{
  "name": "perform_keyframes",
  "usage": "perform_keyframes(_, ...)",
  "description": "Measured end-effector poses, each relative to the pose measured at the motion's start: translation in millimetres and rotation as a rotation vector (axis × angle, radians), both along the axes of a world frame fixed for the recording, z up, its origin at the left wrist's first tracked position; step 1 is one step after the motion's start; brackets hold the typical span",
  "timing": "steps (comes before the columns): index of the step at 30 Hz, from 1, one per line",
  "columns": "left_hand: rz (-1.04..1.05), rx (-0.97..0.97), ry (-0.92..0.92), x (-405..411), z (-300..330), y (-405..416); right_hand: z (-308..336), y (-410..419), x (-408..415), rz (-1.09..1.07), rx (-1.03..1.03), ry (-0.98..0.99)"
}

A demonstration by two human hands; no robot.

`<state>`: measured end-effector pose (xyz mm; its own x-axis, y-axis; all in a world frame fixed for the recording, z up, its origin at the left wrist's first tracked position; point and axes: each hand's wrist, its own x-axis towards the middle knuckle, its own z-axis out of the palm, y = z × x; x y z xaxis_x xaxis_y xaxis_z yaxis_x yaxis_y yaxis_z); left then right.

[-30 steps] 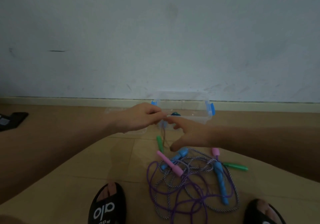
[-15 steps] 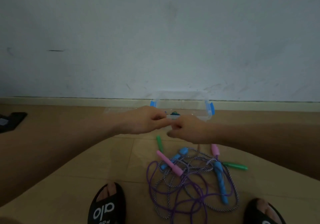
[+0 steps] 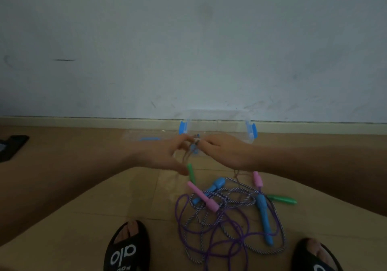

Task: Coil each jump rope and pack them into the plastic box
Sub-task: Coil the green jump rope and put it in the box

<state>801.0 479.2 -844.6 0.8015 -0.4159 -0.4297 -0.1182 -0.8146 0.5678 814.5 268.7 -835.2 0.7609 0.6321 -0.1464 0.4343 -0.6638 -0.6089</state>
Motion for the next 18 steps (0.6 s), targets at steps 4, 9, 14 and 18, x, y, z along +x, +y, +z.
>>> perform_keyframes(4,0.036,-0.293,-0.135,2.8,12.6,-28.2,7.7,3.9,3.1,-0.076,0.133,0.004)
perform_keyframes(9,0.075,0.088,-0.320,4.0,16.1,-8.5,4.0,-11.1,14.4,-0.152,0.123,0.003)
perform_keyframes(14,0.145,0.646,-0.156,26.7,12.0,68.9,-11.7,-45.0,23.1,-0.221,-0.073,-0.026)
perform_keyframes(18,0.091,0.392,-0.062,14.3,7.3,55.5,-0.8,-23.9,17.2,-0.229,0.085,-0.030)
